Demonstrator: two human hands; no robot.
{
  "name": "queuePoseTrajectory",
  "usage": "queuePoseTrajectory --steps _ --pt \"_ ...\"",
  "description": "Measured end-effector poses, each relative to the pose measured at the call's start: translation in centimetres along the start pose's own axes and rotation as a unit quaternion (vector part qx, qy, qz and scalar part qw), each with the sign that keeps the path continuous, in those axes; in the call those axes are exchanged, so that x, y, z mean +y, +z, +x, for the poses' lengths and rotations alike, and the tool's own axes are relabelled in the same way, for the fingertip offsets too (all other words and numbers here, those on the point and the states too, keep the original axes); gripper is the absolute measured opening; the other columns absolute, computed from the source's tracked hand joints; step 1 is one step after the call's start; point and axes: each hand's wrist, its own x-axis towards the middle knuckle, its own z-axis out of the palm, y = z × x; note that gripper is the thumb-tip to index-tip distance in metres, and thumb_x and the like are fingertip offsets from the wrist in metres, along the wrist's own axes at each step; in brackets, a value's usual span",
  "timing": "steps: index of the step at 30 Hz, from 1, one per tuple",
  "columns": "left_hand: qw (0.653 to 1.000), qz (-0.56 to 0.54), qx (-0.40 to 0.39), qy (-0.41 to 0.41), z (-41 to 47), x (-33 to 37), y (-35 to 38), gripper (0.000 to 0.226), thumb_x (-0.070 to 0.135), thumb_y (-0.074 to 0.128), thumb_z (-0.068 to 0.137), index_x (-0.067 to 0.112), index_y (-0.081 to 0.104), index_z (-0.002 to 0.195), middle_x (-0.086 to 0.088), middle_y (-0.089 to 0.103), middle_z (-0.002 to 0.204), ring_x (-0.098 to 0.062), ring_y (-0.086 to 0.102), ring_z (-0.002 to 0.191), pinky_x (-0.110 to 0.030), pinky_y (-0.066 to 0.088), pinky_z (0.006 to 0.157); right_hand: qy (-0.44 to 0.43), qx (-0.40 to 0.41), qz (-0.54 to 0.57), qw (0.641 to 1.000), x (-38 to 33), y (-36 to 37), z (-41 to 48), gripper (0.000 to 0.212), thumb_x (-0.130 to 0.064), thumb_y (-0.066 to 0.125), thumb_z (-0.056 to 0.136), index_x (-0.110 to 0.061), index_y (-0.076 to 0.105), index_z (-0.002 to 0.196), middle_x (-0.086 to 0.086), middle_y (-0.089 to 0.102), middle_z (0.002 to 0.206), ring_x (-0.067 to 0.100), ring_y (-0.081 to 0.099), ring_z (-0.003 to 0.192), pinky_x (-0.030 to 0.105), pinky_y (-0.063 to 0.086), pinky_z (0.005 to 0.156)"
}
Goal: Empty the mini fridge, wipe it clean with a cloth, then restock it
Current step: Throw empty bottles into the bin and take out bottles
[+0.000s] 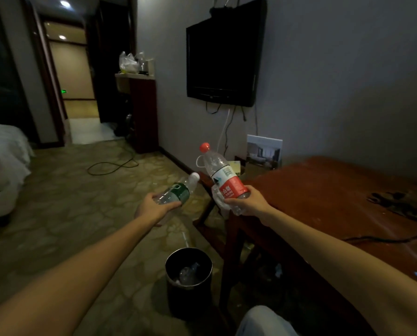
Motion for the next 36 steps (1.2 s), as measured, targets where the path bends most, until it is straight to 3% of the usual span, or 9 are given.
queuePoseTrajectory --steps 6,9,11,17,20,22,25,31,36 --pt "0.997 0.017 0.014 -0.071 1.5 -0.9 -0.4 0.058 0.015 0.081 0.075 0.007 0.047 0.122 -0.014 0.048 0.127 -0.031 0.051 0.101 -0.039 0.053 0.059 0.009 0.028 0.010 1.000 2.1 0.6 3.1 0.077 -0.019 0.087 0.067 -0.009 0.045 0.132 0.007 0.056 0.115 0.020 0.060 0.094 0.027 0.055 0.065" --pt "0.996 0.008 0.033 -0.087 2.5 -1.7 0.5 0.042 0.009 0.081 0.075 0.009 0.045 0.097 -0.017 0.049 0.120 -0.034 0.049 0.107 -0.047 0.052 0.080 0.015 0.033 -0.007 0.999 3.4 1.2 5.0 0.073 -0.023 0.090 0.063 -0.015 0.048 0.123 0.009 0.057 0.120 0.023 0.061 0.101 0.041 0.056 0.085" --pt "0.995 0.018 0.047 -0.090 3.5 -2.6 0.9 0.041 0.008 0.082 0.074 0.008 0.045 0.094 -0.020 0.052 0.120 -0.033 0.050 0.101 -0.047 0.051 0.086 0.017 0.030 -0.013 0.999 3.9 1.6 6.2 0.070 -0.024 0.090 0.062 -0.018 0.047 0.117 0.008 0.055 0.121 0.025 0.060 0.104 0.046 0.055 0.089" --pt "0.992 0.067 0.061 -0.093 6.4 -5.5 2.8 0.048 0.015 0.084 0.072 0.008 0.049 0.104 -0.020 0.054 0.119 -0.033 0.054 0.102 -0.040 0.049 0.072 0.008 0.028 -0.036 0.999 5.6 3.2 9.3 0.073 -0.027 0.088 0.067 -0.012 0.048 0.126 0.005 0.052 0.119 0.022 0.056 0.106 0.042 0.057 0.083" --pt "0.990 0.058 0.040 -0.120 7.5 -6.9 4.2 0.048 0.015 0.082 0.075 0.008 0.048 0.109 -0.015 0.048 0.111 -0.034 0.052 0.098 -0.046 0.053 0.069 0.011 -0.001 -0.056 0.998 7.1 3.8 10.8 0.069 -0.027 0.086 0.069 -0.017 0.047 0.125 0.004 0.052 0.122 0.025 0.056 0.110 0.037 0.059 0.071" --pt "0.988 0.061 0.033 -0.136 8.2 -7.7 5.2 0.049 0.015 0.081 0.076 0.008 0.048 0.112 -0.014 0.046 0.109 -0.038 0.053 0.104 -0.048 0.053 0.068 0.014 -0.017 -0.080 0.997 8.3 4.2 11.7 0.066 -0.028 0.086 0.068 -0.020 0.047 0.120 0.003 0.054 0.121 0.023 0.056 0.108 0.041 0.058 0.079" --pt "0.986 0.091 0.045 -0.134 9.2 -8.9 6.5 0.047 0.020 0.082 0.075 0.013 0.045 0.104 -0.016 0.052 0.114 -0.033 0.054 0.095 -0.050 0.056 0.072 0.028 -0.029 -0.098 0.994 9.9 4.7 12.9 0.060 -0.027 0.084 0.071 -0.019 0.046 0.117 0.003 0.054 0.117 0.020 0.055 0.103 0.043 0.056 0.085" --pt "0.981 0.127 0.023 -0.147 10.7 -10.7 8.4 0.048 0.027 0.082 0.075 0.016 0.047 0.106 -0.011 0.054 0.109 -0.033 0.059 0.093 -0.051 0.059 0.071 -0.002 -0.049 -0.160 0.986 12.2 6.8 14.9 0.067 -0.022 0.081 0.075 -0.010 0.044 0.130 0.010 0.053 0.127 0.026 0.055 0.113 0.031 0.048 0.082" --pt "0.979 0.134 0.024 -0.152 11.3 -12.1 9.6 0.048 0.026 0.081 0.076 0.016 0.048 0.109 -0.009 0.052 0.108 -0.033 0.059 0.096 -0.051 0.058 0.072 -0.023 -0.083 -0.231 0.969 14.3 9.9 16.8 0.070 -0.023 0.075 0.080 -0.015 0.037 0.139 0.012 0.038 0.138 0.030 0.050 0.120 0.036 0.048 0.093"
